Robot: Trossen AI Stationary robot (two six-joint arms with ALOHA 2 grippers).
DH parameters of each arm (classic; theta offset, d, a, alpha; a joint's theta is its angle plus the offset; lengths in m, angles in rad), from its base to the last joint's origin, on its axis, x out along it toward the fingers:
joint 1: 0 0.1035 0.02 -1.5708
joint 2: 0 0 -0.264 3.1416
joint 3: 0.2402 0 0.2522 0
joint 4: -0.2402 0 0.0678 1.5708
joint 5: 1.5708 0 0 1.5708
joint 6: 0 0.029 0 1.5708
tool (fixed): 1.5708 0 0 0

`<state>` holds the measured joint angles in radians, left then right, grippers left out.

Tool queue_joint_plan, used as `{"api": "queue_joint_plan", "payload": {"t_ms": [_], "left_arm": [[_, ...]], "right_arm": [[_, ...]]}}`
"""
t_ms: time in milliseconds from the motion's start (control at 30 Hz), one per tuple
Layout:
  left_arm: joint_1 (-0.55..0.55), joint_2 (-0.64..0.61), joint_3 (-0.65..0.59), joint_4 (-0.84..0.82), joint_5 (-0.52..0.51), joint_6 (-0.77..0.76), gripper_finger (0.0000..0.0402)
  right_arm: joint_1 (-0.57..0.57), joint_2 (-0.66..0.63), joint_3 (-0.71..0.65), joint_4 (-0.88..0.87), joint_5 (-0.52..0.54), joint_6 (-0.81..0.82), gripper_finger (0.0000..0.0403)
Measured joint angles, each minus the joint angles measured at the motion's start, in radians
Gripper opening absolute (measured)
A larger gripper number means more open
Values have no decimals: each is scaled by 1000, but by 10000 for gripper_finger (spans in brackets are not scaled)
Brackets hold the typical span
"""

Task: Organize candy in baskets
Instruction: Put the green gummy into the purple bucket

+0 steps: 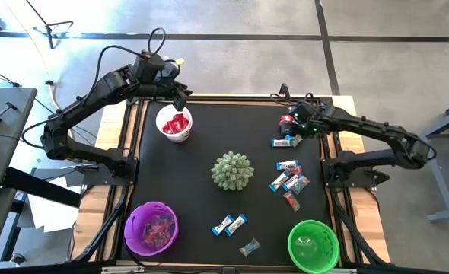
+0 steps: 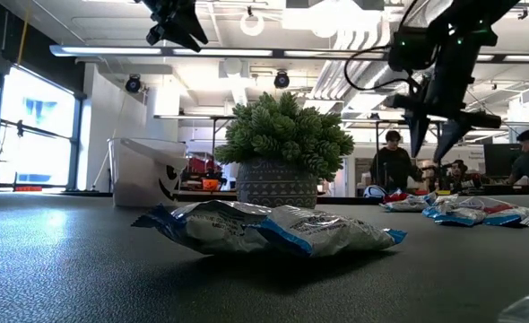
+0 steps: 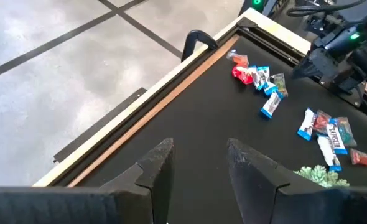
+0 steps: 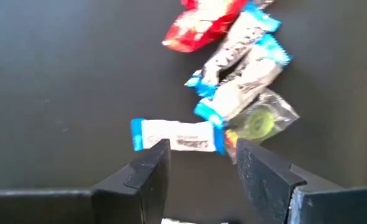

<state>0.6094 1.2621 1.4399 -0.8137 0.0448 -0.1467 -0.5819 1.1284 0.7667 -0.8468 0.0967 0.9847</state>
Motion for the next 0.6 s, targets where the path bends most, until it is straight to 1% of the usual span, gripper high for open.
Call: {"api": "queue_joint_plan", "payload": {"t_ms": [267, 333, 400, 467, 533, 600], "left_arm": [[0, 0, 0, -1, 1, 49, 131], [0, 0, 0, -1, 1, 68, 131], [0, 0, 0, -1, 1, 84, 131], [0, 0, 0, -1, 0, 98, 131], [0, 0, 0, -1, 0, 105, 131], [0, 0, 0, -1, 0, 106, 131]], "right_arm": [[-73, 0, -72, 6, 1, 17, 177], [-89, 0, -106, 26, -20, 36, 177], [-100, 0, -140, 68, -73, 52, 177], [-102, 0, -168, 140, -102, 82, 177], [-101, 0, -187, 198, -96, 117, 177], [-101, 3, -202, 222, -81, 136, 177]]}}
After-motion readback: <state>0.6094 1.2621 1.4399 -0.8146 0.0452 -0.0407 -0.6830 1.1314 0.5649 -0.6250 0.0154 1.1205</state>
